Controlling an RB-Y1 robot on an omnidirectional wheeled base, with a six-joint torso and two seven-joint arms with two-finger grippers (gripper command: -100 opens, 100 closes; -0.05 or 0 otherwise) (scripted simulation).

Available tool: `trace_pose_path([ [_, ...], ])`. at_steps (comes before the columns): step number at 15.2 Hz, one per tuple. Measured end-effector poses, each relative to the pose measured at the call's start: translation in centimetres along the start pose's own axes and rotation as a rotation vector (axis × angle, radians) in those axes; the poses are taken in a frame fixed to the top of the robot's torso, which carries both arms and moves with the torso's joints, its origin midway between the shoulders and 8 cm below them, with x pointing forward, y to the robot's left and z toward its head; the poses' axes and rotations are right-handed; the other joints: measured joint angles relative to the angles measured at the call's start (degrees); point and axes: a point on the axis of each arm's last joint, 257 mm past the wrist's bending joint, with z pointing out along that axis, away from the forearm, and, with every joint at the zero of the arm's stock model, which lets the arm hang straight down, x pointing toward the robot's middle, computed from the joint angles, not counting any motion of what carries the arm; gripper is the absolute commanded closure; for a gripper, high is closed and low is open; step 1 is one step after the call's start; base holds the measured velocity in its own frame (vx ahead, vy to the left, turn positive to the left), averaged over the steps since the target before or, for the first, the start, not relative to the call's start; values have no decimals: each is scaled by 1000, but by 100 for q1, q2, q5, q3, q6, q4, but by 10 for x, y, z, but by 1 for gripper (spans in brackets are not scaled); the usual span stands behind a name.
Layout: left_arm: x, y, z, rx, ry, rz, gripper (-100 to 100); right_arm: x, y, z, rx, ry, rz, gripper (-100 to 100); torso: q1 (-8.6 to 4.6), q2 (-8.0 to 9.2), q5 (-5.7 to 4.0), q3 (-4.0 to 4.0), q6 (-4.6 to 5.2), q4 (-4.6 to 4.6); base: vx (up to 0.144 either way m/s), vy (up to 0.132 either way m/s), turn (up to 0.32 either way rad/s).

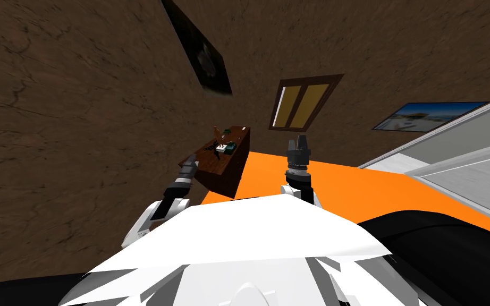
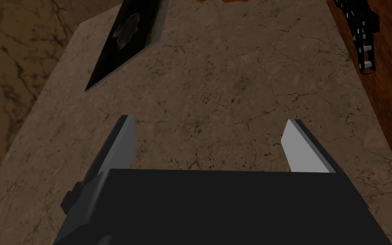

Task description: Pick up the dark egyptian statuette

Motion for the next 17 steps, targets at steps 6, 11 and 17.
trace_pose_path([
  [6, -9, 37, -2, -128, 26, 94, -100, 0, 0, 0, 0, 0, 0, 0, 4, -6, 1, -4, -1, -2, 56, -104, -68],
  [11, -19, 66, -7, -230, 36, 166, -100, 0, 0, 0, 0, 0, 0, 0, 17, -12, 3, -7, -1, -3, 66, -75, -58],
  [17, -33, 95, -16, -344, 40, 242, -100, 0, 0, 0, 0, 0, 0, 0, 20, -22, 4, -12, -1, -5, 91, -66, -64],
])
